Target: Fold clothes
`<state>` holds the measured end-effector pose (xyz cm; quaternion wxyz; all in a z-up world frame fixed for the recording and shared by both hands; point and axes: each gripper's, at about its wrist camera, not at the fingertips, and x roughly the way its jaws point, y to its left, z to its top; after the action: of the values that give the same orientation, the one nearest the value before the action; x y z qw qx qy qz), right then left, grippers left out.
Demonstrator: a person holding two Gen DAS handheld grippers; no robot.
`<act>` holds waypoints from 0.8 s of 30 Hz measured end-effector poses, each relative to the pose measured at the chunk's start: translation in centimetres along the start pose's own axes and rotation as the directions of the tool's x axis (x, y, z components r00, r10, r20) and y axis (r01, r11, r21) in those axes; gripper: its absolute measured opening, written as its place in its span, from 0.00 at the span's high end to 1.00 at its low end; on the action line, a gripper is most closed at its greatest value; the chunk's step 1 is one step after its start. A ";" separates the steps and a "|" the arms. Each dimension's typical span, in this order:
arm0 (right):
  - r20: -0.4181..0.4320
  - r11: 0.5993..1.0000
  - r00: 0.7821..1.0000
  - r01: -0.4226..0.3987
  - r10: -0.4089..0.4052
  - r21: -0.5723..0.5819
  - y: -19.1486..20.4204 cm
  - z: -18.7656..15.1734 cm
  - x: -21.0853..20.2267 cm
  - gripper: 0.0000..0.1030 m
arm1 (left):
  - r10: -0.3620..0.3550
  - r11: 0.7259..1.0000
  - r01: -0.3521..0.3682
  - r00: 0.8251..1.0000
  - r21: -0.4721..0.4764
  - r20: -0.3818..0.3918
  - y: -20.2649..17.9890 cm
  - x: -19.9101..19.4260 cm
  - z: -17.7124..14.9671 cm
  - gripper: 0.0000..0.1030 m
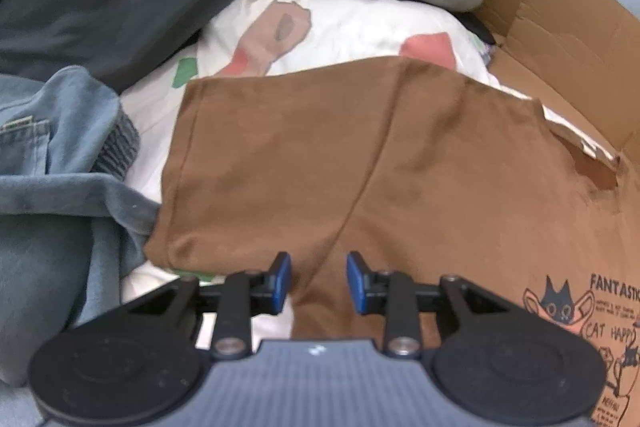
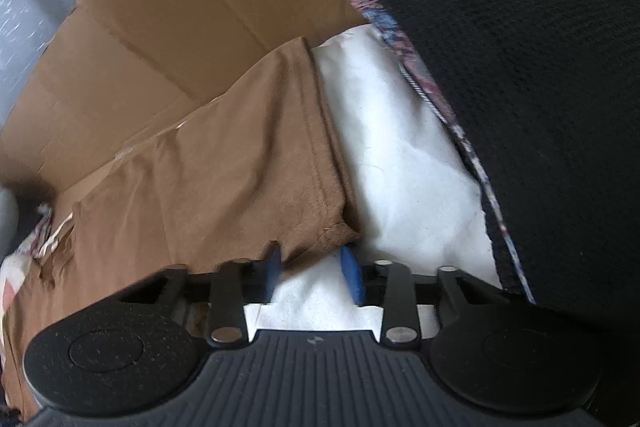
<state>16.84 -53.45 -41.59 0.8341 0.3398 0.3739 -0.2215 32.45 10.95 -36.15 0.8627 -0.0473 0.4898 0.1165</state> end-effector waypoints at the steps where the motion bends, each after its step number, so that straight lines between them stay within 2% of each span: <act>1: 0.000 1.000 1.000 0.007 -0.007 0.001 0.0 0.1 0.0 0.91 | -0.003 1.000 0.003 1.000 0.004 -0.004 -0.3 0.0 0.1 0.68; 4: 0.006 1.000 1.000 0.014 -0.014 -0.005 -0.1 0.1 -0.1 0.97 | -0.012 0.999 0.012 1.000 0.039 0.001 -1.6 -0.2 0.1 0.68; 13: 0.081 1.000 0.997 -0.003 0.003 0.003 -0.3 -0.3 -1.5 0.96 | -0.094 0.985 0.089 0.995 0.150 0.027 -7.4 -1.4 -0.1 0.67; 15: 0.076 1.000 0.997 -0.025 0.024 0.014 -0.3 -0.3 -1.5 0.94 | -0.115 0.977 0.108 0.993 0.184 0.031 -8.9 -1.2 -0.3 0.66; 17: 0.059 0.999 0.998 -0.031 0.030 0.029 -0.5 -0.3 -1.1 0.84 | -0.137 0.969 0.127 0.990 0.212 0.030 -10.5 -1.1 -0.4 0.66; 19: 0.043 0.999 0.999 -0.031 0.029 0.043 -0.7 -0.4 -0.5 0.63 | -0.163 0.960 0.153 0.986 0.235 0.024 -12.2 -0.9 -0.5 0.66; 24: 0.056 0.999 0.998 -0.021 0.019 0.036 -0.3 -1.0 0.3 0.65 | -0.233 0.926 0.217 0.972 0.308 0.015 -17.2 -0.8 -0.7 0.65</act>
<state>16.35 -52.97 -42.45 0.8400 0.3523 0.3429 -0.2295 35.73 -5.98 -36.44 0.8796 0.0333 0.4709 -0.0589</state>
